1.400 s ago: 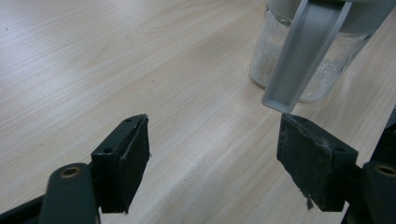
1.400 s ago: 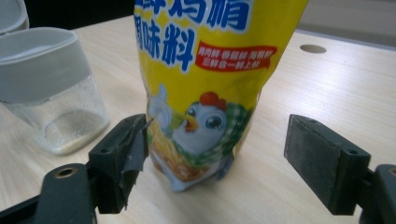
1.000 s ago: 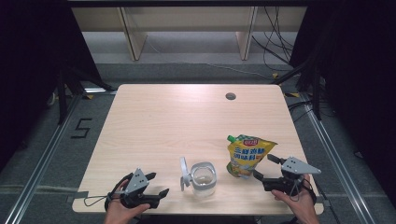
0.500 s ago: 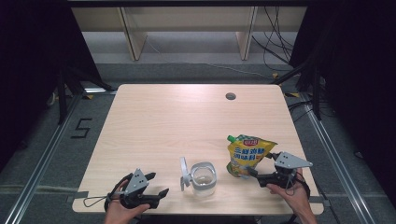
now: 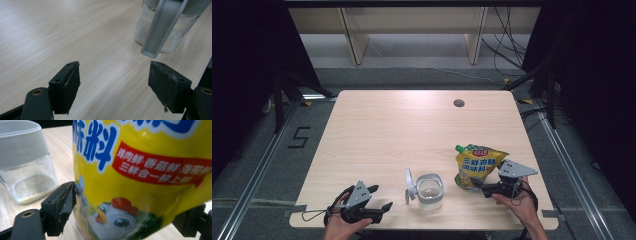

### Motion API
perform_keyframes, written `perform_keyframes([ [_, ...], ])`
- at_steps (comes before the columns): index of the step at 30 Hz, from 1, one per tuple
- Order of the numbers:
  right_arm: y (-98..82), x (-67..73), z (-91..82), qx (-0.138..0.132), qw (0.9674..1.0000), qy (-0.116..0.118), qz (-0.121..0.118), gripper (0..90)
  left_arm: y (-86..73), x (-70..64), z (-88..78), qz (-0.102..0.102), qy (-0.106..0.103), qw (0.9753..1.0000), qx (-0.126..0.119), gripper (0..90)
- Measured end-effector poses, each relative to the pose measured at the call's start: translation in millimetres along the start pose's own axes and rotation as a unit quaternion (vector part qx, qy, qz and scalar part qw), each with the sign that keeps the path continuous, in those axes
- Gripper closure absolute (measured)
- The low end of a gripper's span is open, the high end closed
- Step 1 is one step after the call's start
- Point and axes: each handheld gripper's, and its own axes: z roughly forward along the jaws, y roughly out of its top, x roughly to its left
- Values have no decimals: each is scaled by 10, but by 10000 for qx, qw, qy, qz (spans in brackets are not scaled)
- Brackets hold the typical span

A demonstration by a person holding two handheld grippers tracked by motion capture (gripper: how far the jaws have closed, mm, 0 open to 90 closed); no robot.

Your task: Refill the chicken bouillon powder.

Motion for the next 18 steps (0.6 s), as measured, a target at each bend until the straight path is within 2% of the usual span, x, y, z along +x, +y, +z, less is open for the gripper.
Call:
perform_keyframes([
  [1,3,-4,4,-16,10000,-32,-33,180,2,4,-4,42,9,10000,-11,252],
  [2,9,2,8,10,10000,-29,-66,184,0,-2,-1,-21,-9,10000,-47,252],
  [3,10,34,3,54,9999,-66,63,190,0,-1,0,-36,-3,10000,-47,252],
  [4,12,34,4,56,9999,-80,53,198,1,8,-1,10,5,10000,-35,252],
  [5,25,81,-4,168,9994,-226,195,203,1,15,0,38,9,10000,-72,253],
  [6,36,88,6,135,9993,-350,83,204,4,31,-13,100,37,9999,20,252],
  [7,36,88,6,135,9993,-350,83,204,4,31,-13,100,37,9999,20,253],
  [8,47,184,-5,259,9979,-494,318,208,-2,16,-3,11,68,9999,-80,253],
  [9,53,182,-6,223,9981,-574,97,214,-7,14,0,-54,101,9999,-70,252],
  [10,53,248,-28,317,9965,-647,433,220,-8,16,-2,-55,89,9999,-66,253],
  [12,55,250,-34,284,9967,-660,390,226,-6,22,-13,-39,54,10000,-23,253],
  [13,57,295,-55,300,9950,-804,511,231,-3,33,-16,57,72,10000,5,253],
  [14,57,295,-55,300,9950,-804,511,231,-4,27,-8,15,40,10000,-62,253],
  [16,46,330,-54,299,9946,-861,493,229,-5,30,-12,53,50,10000,-18,253],
  [17,38,319,-56,260,9948,-866,467,228,-4,23,-7,16,43,10000,-58,253],
  [18,27,305,-59,148,9953,-858,433,226,-8,8,-5,-111,37,9999,-65,253],
])
